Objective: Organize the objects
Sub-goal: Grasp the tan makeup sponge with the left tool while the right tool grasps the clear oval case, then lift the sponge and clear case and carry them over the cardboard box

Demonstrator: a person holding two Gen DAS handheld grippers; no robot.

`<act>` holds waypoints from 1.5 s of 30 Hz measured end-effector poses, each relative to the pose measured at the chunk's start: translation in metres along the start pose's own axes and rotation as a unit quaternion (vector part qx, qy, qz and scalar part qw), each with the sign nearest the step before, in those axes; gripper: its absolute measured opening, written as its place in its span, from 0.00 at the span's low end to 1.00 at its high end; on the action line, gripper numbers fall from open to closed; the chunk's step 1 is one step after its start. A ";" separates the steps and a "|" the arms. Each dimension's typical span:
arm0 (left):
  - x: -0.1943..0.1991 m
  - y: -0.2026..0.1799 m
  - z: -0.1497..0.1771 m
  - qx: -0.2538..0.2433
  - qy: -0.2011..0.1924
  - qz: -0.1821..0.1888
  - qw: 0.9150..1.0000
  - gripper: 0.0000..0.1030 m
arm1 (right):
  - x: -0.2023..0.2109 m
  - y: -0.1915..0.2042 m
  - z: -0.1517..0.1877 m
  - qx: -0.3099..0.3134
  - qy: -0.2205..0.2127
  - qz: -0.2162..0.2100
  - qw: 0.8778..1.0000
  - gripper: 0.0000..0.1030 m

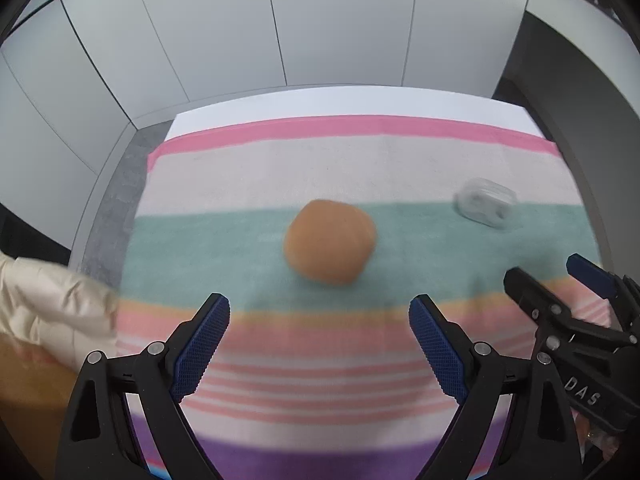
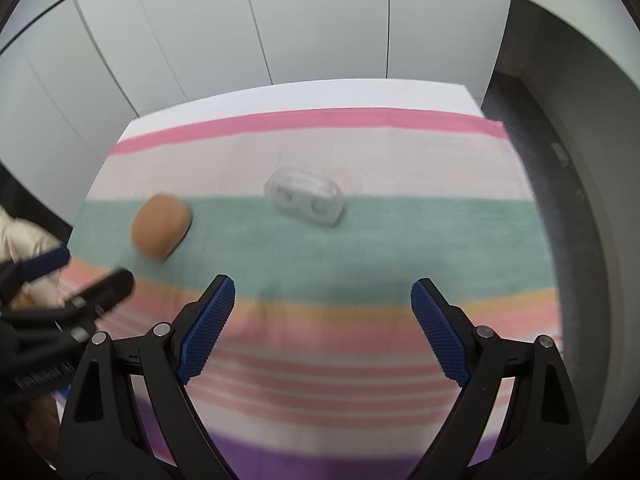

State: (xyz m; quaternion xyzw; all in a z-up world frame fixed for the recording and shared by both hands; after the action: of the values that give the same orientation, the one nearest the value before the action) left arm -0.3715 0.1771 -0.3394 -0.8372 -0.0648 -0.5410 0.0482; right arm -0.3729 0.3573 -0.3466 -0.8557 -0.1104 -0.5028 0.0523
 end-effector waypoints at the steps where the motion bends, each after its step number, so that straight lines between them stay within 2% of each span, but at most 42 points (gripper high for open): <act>1: -0.008 0.000 -0.003 0.005 -0.001 -0.004 1.000 0.90 | -0.006 -0.002 -0.003 -0.005 0.002 -0.003 1.000 0.89; 8: -0.042 0.002 -0.016 0.013 -0.010 -0.016 1.000 0.90 | -0.038 -0.008 -0.023 -0.072 -0.016 -0.029 0.997 0.89; 12: -0.050 -0.002 -0.018 0.008 -0.019 -0.017 1.000 0.90 | -0.050 0.003 -0.033 -0.076 -0.027 0.003 0.997 0.88; 13: -0.052 -0.003 -0.019 0.007 -0.019 -0.015 1.000 0.90 | -0.055 0.005 -0.034 -0.074 -0.025 0.011 0.997 0.80; 15: -0.055 -0.005 -0.021 0.008 -0.024 -0.005 1.000 0.79 | -0.057 0.010 -0.037 -0.051 -0.028 0.049 0.997 0.59; 16: -0.054 -0.005 -0.021 0.012 -0.029 0.006 0.999 0.58 | -0.059 0.011 -0.037 -0.046 -0.026 0.057 0.997 0.59; 17: -0.053 -0.006 -0.022 0.012 -0.032 0.015 0.999 0.56 | -0.059 0.011 -0.037 -0.045 -0.028 0.053 0.997 0.59; 18: -0.052 -0.008 -0.022 0.007 -0.033 0.005 0.999 0.54 | -0.059 0.011 -0.036 -0.043 -0.027 0.047 0.998 0.59; 23: -0.042 -0.011 -0.022 -0.011 -0.041 -0.002 0.999 0.43 | -0.055 0.011 -0.029 -0.035 -0.019 0.038 0.998 0.59; 28: -0.031 0.001 -0.028 0.011 -0.025 0.000 1.000 0.39 | -0.040 0.019 -0.026 -0.015 -0.016 0.040 0.999 0.59; 35: 0.011 0.017 -0.038 0.029 -0.033 0.002 0.999 0.38 | 0.004 0.027 -0.033 0.011 -0.032 0.039 0.999 0.59; 45: 0.111 0.028 -0.055 0.035 -0.072 0.013 0.997 0.38 | 0.094 0.024 -0.054 0.038 -0.062 0.045 0.996 0.59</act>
State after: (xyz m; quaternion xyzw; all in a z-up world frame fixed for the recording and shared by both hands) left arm -0.3711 0.1474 -0.2164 -0.8726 -0.0756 -0.4759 0.0796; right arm -0.3682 0.3359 -0.2376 -0.8868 -0.0937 -0.4412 0.1005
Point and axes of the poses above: each gripper's, at about its wrist camera, not at the fingertips, and x roughly against the way its jaws point, y to its left, z to its underside, the point moved 2 cm from there along -x, roughly the way its jaws point, and after that the axes turned 11 degrees about x, right-handed, at the moved point
